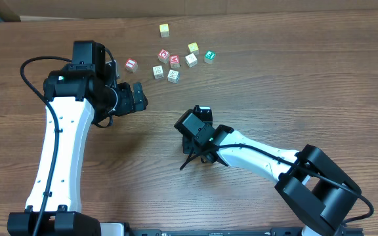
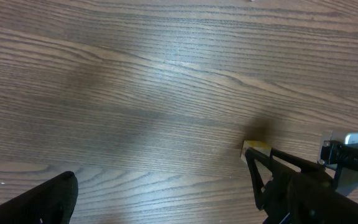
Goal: Flip 5 blocks
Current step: 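Release the flipped K block on the table and lift the right gripper, then move the right gripper back over the block cluster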
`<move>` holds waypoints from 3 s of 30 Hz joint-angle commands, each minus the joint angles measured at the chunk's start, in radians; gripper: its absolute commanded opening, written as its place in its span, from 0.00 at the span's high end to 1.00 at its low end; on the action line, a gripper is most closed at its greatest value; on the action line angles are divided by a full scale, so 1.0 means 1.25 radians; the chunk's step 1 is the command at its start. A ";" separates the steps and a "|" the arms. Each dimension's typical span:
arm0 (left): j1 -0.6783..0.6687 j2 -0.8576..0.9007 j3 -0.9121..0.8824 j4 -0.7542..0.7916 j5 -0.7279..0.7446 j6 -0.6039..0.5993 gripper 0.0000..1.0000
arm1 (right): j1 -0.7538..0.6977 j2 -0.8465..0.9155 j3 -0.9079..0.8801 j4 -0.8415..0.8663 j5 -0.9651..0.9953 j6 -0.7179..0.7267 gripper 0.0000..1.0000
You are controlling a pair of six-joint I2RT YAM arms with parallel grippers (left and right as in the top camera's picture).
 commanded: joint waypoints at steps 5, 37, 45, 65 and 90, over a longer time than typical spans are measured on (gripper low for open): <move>0.002 0.003 0.018 0.003 -0.003 0.001 0.00 | 0.004 0.001 0.014 -0.046 -0.059 0.000 0.69; 0.002 0.003 0.018 0.003 -0.003 0.001 0.00 | -0.151 0.001 0.335 -0.217 -0.070 -0.112 0.37; 0.002 0.003 0.018 0.003 -0.003 0.001 0.00 | -0.239 0.023 0.379 -0.060 0.027 -0.129 0.37; 0.002 0.003 0.018 0.003 -0.003 0.001 0.00 | -0.347 0.314 0.379 0.349 0.110 -0.308 0.34; 0.002 0.003 0.018 0.003 -0.003 0.001 0.00 | -0.348 0.409 0.379 0.520 -0.004 -0.286 0.52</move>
